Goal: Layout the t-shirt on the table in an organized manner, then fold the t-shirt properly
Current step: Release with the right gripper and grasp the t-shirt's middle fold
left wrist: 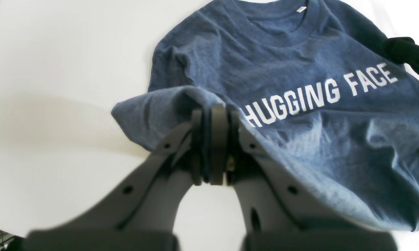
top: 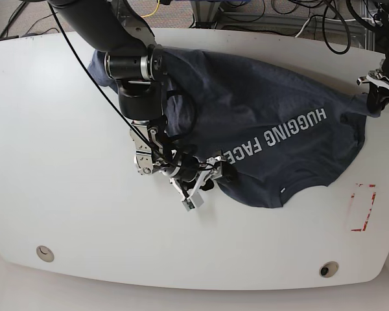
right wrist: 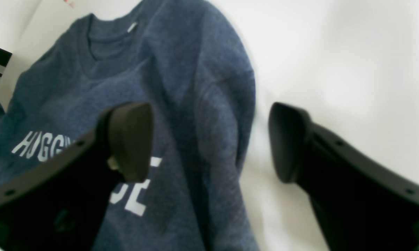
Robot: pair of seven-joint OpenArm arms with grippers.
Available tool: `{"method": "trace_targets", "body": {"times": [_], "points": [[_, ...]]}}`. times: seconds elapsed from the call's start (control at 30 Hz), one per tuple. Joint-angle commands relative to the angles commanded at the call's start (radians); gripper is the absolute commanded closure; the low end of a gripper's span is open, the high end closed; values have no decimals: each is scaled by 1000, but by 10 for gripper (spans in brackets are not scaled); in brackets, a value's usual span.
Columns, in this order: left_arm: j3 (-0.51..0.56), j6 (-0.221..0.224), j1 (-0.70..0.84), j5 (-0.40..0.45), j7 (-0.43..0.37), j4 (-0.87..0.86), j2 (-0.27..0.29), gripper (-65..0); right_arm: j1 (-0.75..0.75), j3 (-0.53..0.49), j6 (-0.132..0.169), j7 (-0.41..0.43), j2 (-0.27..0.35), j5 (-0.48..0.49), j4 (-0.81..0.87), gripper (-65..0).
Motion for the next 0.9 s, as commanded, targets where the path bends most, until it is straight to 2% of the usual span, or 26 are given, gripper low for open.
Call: {"method": "trace_targets", "body": {"times": [0.2, 0.3, 0.4, 0.53, 0.77, 0.9], "points": [[0, 0, 0, 0, 0, 0, 0, 0, -17, -72, 0, -2, 0, 0, 3, -420], [0, 0, 0, 0, 0, 0, 0, 0, -29, -80, 0, 0, 0, 0, 18, -312], [2, 0, 0, 0, 0, 0, 0, 0, -38, -80, 0, 0, 0, 0, 54, -171], [2, 0, 0, 0, 0, 0, 0, 0, -55, -80, 0, -2, 0, 0, 103, -44], [2, 0, 0, 0, 0, 0, 0, 0, -58, -78, 0, -38, 0, 0, 161, -27], [15, 0, 0, 2, 0, 0, 0, 0, -60, -38, 0, -68, 0, 0, 221, -27]]}}
